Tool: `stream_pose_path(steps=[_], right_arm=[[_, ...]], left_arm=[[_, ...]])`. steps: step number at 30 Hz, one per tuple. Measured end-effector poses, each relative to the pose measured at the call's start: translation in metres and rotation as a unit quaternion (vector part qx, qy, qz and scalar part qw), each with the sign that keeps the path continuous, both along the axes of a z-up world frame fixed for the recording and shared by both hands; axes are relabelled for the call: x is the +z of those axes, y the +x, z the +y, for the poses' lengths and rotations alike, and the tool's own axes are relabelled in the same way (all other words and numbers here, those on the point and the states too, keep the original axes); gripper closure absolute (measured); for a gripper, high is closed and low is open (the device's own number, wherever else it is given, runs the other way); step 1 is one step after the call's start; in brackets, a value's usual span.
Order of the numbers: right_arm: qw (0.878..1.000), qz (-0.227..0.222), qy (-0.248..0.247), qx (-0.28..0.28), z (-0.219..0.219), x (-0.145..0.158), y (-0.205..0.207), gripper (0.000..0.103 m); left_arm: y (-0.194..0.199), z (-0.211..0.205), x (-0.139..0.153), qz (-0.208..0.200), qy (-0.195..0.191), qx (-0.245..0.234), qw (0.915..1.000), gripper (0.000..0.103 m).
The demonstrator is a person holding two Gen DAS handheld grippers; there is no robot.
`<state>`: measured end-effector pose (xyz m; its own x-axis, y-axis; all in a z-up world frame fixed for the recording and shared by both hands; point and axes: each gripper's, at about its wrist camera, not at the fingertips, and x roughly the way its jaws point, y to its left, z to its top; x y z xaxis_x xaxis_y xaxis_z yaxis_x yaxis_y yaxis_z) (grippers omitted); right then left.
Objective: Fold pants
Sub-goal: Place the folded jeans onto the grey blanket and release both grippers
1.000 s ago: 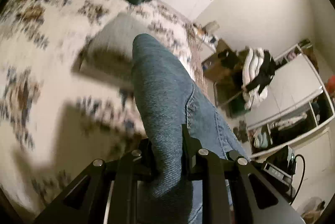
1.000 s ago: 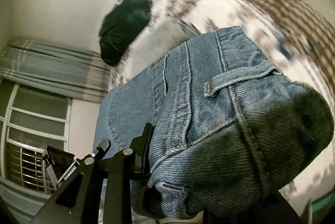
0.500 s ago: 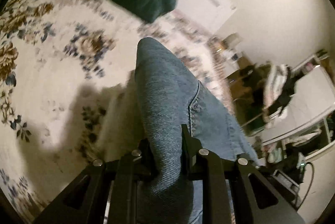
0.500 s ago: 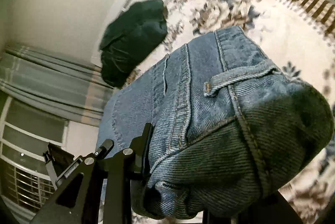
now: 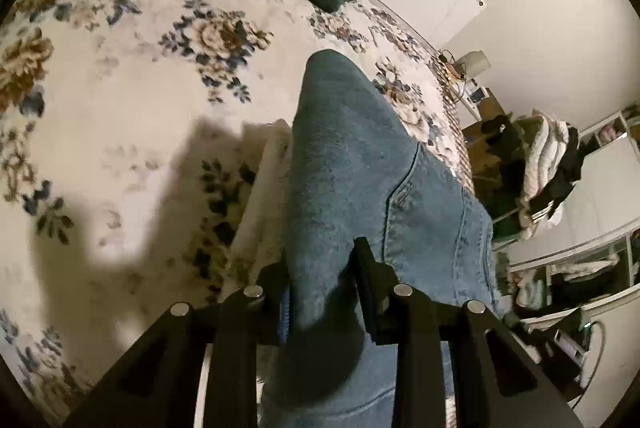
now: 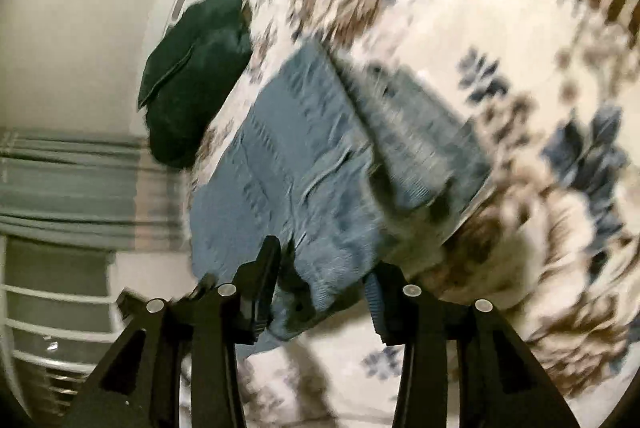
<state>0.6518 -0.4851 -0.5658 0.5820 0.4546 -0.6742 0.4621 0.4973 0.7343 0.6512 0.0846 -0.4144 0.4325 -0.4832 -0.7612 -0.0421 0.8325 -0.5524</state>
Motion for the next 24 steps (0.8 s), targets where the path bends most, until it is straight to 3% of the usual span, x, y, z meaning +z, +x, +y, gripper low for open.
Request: stream_pose_path(steps=[1,4,9,11,13,14,15,17,21,24], right_arm=[[1.000,0.003,-0.023,-0.004,-0.003,0.002,0.001,0.074],[0.999,0.036,-0.033,0.006,-0.006,-0.009,0.015,0.074],[0.990,0.063,-0.113,0.060,0.007,0.005,0.024,0.071],[0.982,0.074,-0.161,0.072,0.012,0.020,0.020,0.041],[0.966,0.085,-0.230,0.084,0.027,0.042,0.013,0.036],[0.957,0.090,-0.261,0.088,0.033,0.053,0.010,0.033],[0.946,0.093,-0.295,0.095,0.040,0.063,0.007,0.027],[0.931,0.095,-0.336,0.110,0.052,0.080,-0.002,0.000],[0.904,0.087,-0.399,0.124,0.075,0.114,-0.027,0.000],[0.898,0.070,-0.416,0.128,0.088,0.143,-0.050,0.000]], left_arm=[[0.000,0.000,-0.002,-0.001,0.013,-0.001,0.9999,0.069],[-0.002,0.002,-0.014,0.013,0.036,0.003,0.9993,0.059],[-0.008,-0.005,0.001,0.028,0.088,0.005,0.9957,0.057],[-0.013,-0.014,0.014,0.021,0.145,0.003,0.9893,0.042],[-0.021,-0.022,0.031,-0.002,0.178,-0.001,0.9841,0.008],[-0.027,-0.027,0.040,-0.011,0.193,-0.002,0.9811,0.004],[-0.033,-0.032,0.049,-0.018,0.207,-0.005,0.9781,0.003],[-0.046,-0.043,0.066,-0.030,0.234,-0.012,0.9717,0.003],[-0.072,-0.052,0.096,-0.051,0.257,-0.016,0.9651,0.002],[-0.093,-0.056,0.118,-0.058,0.259,-0.016,0.9641,0.002]])
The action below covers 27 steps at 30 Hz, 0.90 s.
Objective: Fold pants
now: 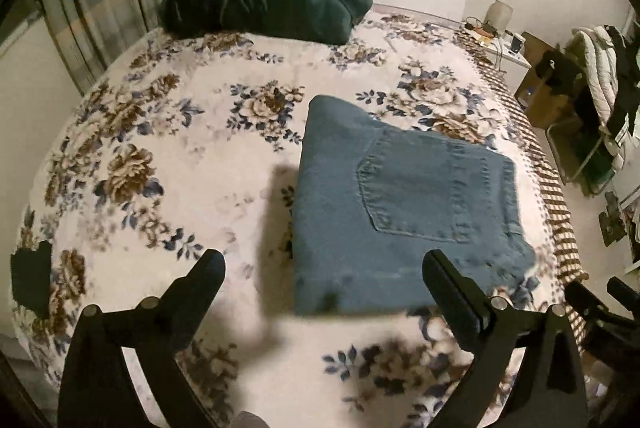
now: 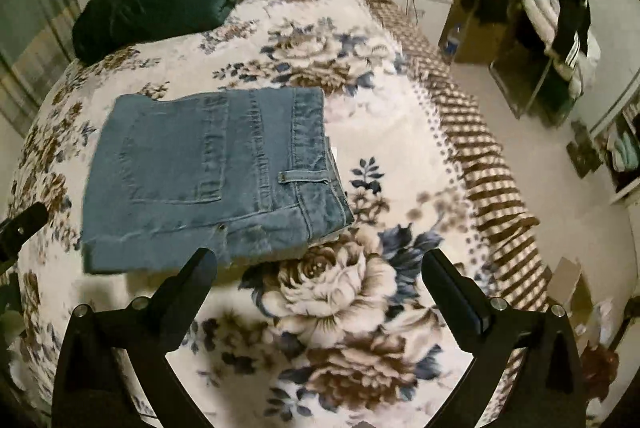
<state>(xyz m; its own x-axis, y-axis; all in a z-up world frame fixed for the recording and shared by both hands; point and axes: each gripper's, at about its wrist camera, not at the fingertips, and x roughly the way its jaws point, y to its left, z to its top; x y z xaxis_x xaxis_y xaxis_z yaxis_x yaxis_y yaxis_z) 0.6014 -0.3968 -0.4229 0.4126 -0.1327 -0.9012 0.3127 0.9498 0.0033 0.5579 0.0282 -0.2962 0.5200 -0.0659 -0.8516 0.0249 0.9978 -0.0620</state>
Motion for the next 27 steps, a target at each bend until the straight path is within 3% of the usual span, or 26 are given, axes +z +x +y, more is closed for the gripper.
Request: stream_pose_path(steps=[7,16,27], right_arm=[[0.999,-0.044,0.001,0.008,0.017,0.082,-0.065,0.000],[0.991,-0.124,-0.023,0.036,0.033,0.208,-0.182,0.000],[0.978,-0.195,-0.031,0.070,0.051,0.325,-0.335,0.000]], left_arm=[[-0.067,-0.012,0.068,-0.030,0.008,-0.006,0.9995,0.002],[-0.178,-0.018,0.166,-0.094,0.014,0.004,0.9955,0.002],[-0.297,-0.018,0.239,-0.143,0.011,0.023,0.9893,0.002]])
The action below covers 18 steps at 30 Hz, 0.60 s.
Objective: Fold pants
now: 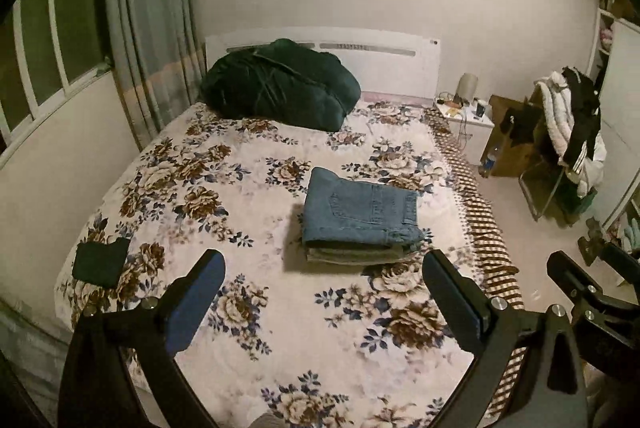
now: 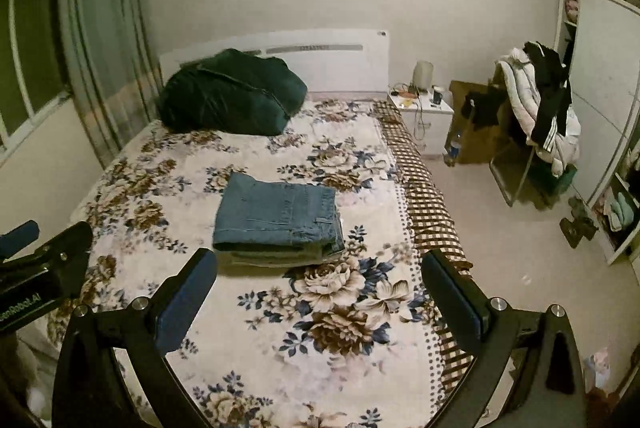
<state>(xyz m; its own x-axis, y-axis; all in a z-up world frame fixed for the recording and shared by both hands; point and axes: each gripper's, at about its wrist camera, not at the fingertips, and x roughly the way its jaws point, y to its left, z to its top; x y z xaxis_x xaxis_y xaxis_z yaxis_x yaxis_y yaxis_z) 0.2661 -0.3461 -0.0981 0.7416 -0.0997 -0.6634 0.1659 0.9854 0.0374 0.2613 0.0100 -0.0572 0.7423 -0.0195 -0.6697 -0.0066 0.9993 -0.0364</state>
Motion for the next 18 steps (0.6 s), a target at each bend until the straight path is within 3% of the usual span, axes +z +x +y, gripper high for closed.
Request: stream_pose_path(steps=[9,18], right_arm=[[1.000,-0.030,0.001,0.007,0.012,0.061,-0.075,0.000],[0.999,-0.034,0.006,0.000,0.019,0.079,-0.086,0.000]], left_arm=[[-0.051,0.004,0.031,-0.017,0.002,0.008,0.9998,0.002],[-0.068,0.006,0.043,-0.024,0.006,-0.006,0.9997,0.000]])
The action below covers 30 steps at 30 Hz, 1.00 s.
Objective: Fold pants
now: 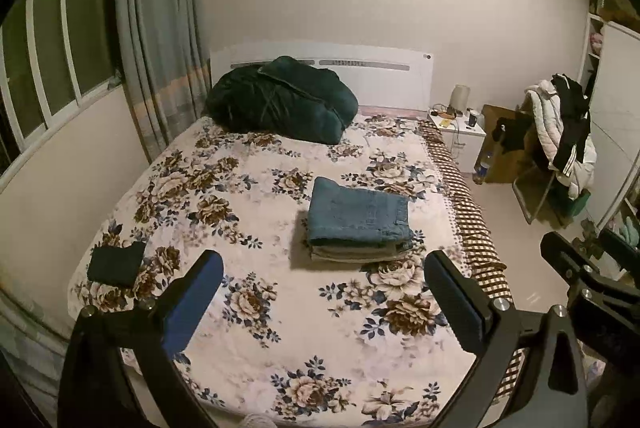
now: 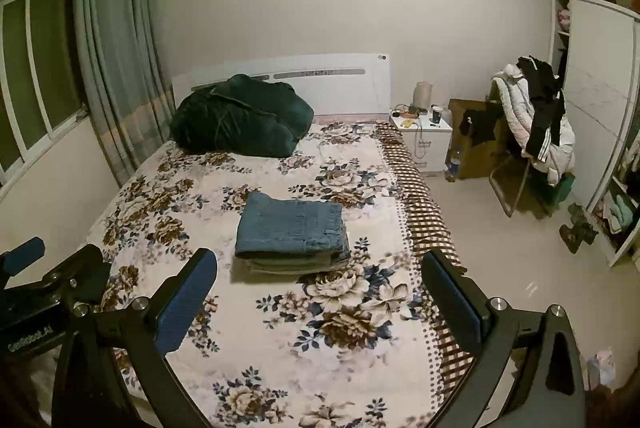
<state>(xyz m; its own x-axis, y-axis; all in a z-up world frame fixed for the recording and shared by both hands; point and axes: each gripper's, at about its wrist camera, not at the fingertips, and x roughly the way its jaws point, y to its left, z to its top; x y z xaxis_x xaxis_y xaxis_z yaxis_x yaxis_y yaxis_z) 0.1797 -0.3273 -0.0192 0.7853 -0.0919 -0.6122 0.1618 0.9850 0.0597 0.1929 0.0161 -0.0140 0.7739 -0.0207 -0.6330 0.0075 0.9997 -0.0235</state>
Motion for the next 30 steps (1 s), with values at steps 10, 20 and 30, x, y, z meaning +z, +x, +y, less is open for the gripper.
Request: stream_pose_path(steps=[10,20,30], right_arm=[[1.000,0.000,-0.009,0.001,0.000,0.001,0.005,0.000],[1.000,0.006,-0.011,0.010,0.005,-0.003,0.005,0.000],[1.000,0.004,-0.013,0.010,0.007,-0.006,0.004,0.000]], left_arm=[[-0.005,0.002,0.003,-0.004,0.007,0.006,0.9999,0.000],[-0.014,0.003,0.000,-0.006,0.004,0.012,0.9999,0.000],[-0.025,0.006,-0.001,-0.006,0.005,0.017,0.9998,0.000]])
